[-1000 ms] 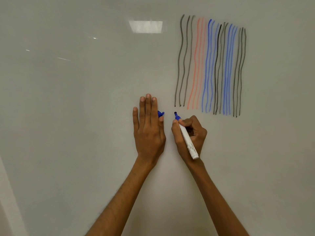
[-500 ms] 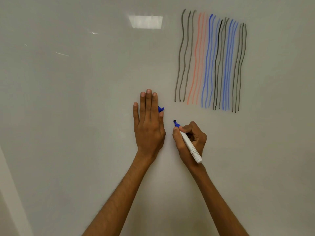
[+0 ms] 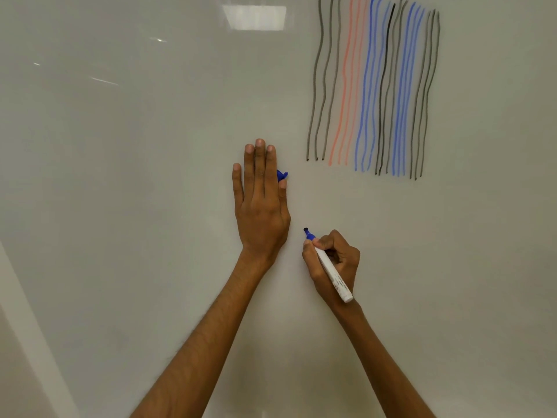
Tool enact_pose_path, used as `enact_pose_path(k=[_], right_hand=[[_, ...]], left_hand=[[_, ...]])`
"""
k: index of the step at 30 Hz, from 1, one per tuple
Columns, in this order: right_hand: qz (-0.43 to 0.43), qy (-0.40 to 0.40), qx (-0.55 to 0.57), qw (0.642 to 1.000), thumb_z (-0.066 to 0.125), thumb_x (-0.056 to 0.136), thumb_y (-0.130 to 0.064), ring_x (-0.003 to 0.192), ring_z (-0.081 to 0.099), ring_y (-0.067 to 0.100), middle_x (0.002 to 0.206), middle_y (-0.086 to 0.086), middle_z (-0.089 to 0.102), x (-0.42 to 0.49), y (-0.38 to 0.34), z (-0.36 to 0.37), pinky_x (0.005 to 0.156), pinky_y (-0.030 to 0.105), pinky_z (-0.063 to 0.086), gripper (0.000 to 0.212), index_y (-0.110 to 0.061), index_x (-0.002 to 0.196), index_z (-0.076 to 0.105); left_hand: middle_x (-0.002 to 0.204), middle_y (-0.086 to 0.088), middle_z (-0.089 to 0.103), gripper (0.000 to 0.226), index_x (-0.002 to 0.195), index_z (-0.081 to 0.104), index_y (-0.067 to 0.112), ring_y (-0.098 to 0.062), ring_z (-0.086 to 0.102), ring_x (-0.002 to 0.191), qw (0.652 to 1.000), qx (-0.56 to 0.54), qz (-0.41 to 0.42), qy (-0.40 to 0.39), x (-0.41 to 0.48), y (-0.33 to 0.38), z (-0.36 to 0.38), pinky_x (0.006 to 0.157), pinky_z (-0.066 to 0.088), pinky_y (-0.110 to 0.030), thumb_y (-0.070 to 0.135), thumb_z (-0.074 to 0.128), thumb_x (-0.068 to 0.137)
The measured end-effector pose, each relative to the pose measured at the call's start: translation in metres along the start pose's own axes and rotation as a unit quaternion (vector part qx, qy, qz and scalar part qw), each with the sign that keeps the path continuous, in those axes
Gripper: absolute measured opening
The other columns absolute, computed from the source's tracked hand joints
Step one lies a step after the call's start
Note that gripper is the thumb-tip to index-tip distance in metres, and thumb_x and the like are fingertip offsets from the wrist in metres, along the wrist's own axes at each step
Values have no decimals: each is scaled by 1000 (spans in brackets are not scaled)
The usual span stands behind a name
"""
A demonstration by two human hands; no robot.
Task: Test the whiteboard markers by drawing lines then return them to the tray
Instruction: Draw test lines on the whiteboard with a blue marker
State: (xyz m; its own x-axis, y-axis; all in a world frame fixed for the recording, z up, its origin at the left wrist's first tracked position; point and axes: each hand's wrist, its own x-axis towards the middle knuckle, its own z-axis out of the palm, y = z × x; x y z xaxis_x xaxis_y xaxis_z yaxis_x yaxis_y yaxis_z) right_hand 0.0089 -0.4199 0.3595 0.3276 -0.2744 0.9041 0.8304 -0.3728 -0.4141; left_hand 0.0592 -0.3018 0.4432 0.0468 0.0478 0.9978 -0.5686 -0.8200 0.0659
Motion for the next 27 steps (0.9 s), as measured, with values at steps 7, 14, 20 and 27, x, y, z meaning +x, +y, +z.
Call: enact_pose_path(k=[7, 14, 20, 27], right_hand=[[52, 34, 37, 997, 68, 80, -17, 48, 49, 2, 60, -9, 54, 3, -16, -5, 50, 17, 43, 21, -9, 69, 52], [25, 85, 44, 995, 72, 84, -25, 55, 61, 33, 70, 17, 61, 53, -45, -3, 48, 38, 53, 22, -38, 76, 56], [35, 65, 36, 997, 68, 87, -34, 68, 70, 21, 81, 15, 67, 78, -47, 11, 57, 32, 56, 16, -27, 84, 54], [19, 53, -1, 998, 66, 88, -34, 64, 66, 33, 76, 16, 63, 68, -43, 13, 48, 47, 54, 17, -29, 83, 51]], left_hand=[[157, -19, 30, 48, 150, 29, -2, -23, 14, 148, 1000, -4, 1, 3, 0, 0, -1, 124, 10, -42, 20, 33, 107], [158, -19, 30, 48, 150, 28, -1, -23, 14, 149, 1000, -2, 1, 2, -1, 0, 0, 124, 11, -42, 20, 32, 107], [157, -18, 30, 48, 151, 27, -1, -24, 14, 149, 1000, 3, 6, 1, -2, -1, 1, 123, 11, -43, 23, 30, 108], [157, -18, 31, 49, 150, 28, 0, -24, 14, 148, 1000, 1, 6, -1, -2, -2, 1, 124, 9, -41, 25, 28, 108]])
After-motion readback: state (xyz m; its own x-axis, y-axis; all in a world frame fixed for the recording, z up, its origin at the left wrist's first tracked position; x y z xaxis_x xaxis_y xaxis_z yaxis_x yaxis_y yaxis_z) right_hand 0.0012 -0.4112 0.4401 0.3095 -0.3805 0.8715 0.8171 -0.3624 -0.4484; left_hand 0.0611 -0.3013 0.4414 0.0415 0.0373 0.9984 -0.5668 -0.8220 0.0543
